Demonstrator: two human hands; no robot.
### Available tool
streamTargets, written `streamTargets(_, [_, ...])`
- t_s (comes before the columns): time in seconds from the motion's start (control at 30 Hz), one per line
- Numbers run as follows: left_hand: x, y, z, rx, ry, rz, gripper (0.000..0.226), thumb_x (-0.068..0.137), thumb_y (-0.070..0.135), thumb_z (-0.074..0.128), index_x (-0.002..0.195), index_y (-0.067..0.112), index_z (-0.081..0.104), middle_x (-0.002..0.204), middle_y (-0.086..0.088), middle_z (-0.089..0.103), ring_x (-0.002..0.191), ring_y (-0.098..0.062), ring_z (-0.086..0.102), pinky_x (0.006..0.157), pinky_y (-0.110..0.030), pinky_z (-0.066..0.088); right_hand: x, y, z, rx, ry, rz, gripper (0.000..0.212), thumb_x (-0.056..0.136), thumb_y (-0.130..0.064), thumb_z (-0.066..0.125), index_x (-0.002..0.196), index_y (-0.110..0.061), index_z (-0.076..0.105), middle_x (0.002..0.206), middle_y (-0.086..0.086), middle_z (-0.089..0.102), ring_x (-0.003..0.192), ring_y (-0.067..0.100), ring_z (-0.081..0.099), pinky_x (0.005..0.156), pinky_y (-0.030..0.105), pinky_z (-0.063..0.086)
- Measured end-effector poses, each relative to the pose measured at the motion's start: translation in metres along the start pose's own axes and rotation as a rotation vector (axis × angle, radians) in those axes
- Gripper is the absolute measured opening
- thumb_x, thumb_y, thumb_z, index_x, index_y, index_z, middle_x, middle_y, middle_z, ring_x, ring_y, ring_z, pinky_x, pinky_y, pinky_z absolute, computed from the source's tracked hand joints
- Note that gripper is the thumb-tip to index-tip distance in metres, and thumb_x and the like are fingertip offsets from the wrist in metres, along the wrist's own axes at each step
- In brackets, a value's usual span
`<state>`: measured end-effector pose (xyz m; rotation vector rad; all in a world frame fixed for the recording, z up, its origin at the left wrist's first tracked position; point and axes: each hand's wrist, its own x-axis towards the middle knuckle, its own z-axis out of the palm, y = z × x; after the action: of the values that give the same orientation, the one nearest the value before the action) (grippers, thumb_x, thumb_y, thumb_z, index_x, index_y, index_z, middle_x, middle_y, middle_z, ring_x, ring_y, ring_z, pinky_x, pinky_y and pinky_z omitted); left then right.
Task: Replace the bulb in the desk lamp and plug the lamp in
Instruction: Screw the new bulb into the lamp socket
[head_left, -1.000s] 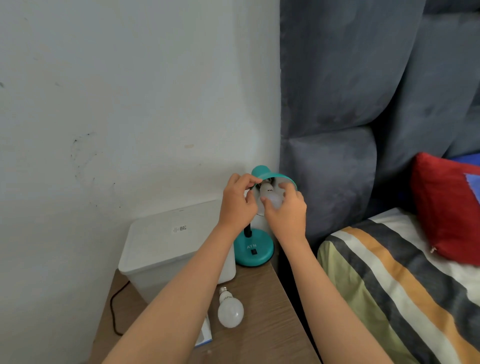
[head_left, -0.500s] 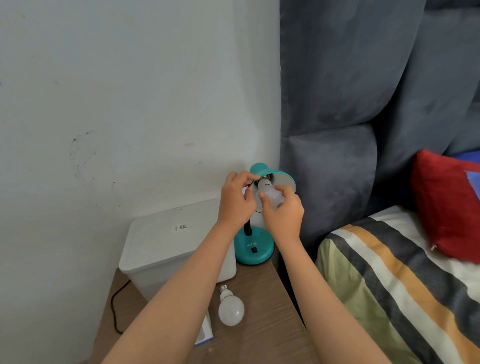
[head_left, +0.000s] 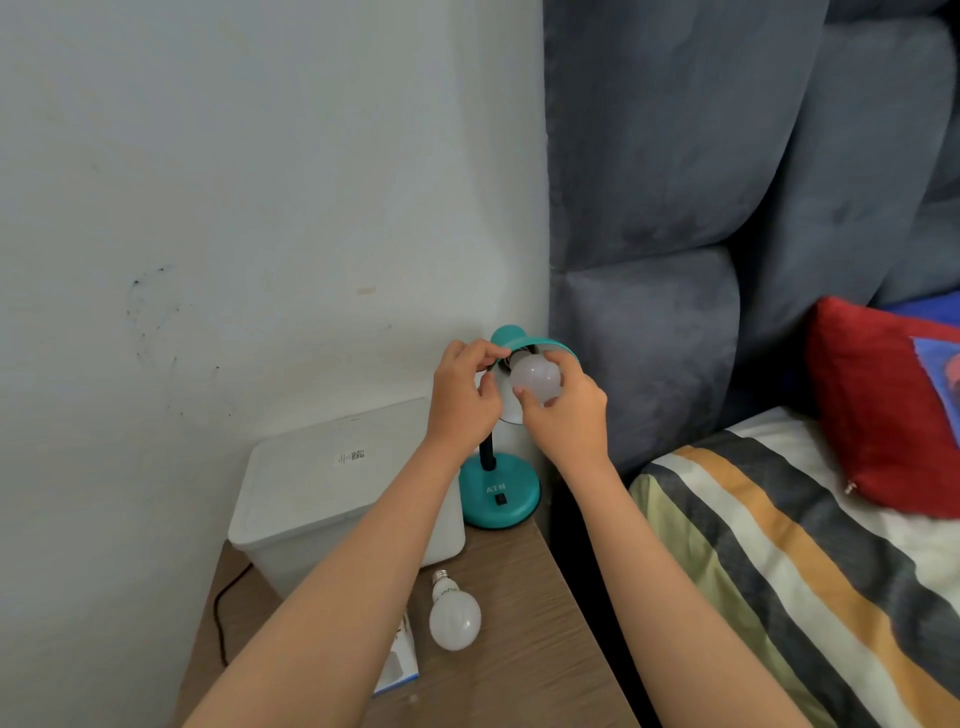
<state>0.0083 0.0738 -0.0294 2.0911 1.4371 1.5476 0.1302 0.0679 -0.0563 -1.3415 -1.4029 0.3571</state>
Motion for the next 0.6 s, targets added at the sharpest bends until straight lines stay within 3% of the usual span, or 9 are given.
streamTargets(0.3, [0.000,-0.001,0.000,0.002,-0.006,0.008,0.036,0.080,-0.012,0.049,0.100,0.013,0.065,0.097,-0.006,0.054,0.088,-0.004,0.056,0.082,0.000,0.040,-0.003,0.001,-0.001,-0.033,-0.009,-0.026,0.052,0.083,-0.018,0.066,0.131,-0.014,0.047,0.118,0.016,0.057,0.106,0.028,0.055,0.082,0.024,0.040])
streamTargets(0.5, [0.001,-0.003,0.000,0.002,0.001,0.009,0.037,0.080,-0.012,0.049,0.099,0.015,0.065,0.097,-0.007,0.055,0.087,-0.004,0.055,0.082,0.000,0.040,-0.015,0.008,0.003,-0.034,0.011,-0.075,0.051,0.080,-0.017,0.068,0.128,-0.019,0.052,0.110,0.010,0.050,0.094,0.023,0.057,0.077,0.027,0.048])
streamTargets(0.6, [0.001,-0.002,0.000,0.002,0.000,0.011,0.037,0.080,-0.012,0.049,0.100,0.014,0.065,0.098,-0.008,0.055,0.087,0.000,0.054,0.082,0.000,0.040,-0.014,0.009,0.001,-0.018,0.020,-0.040,0.051,0.082,-0.021,0.068,0.130,-0.017,0.051,0.110,0.010,0.052,0.089,0.022,0.059,0.075,0.021,0.041])
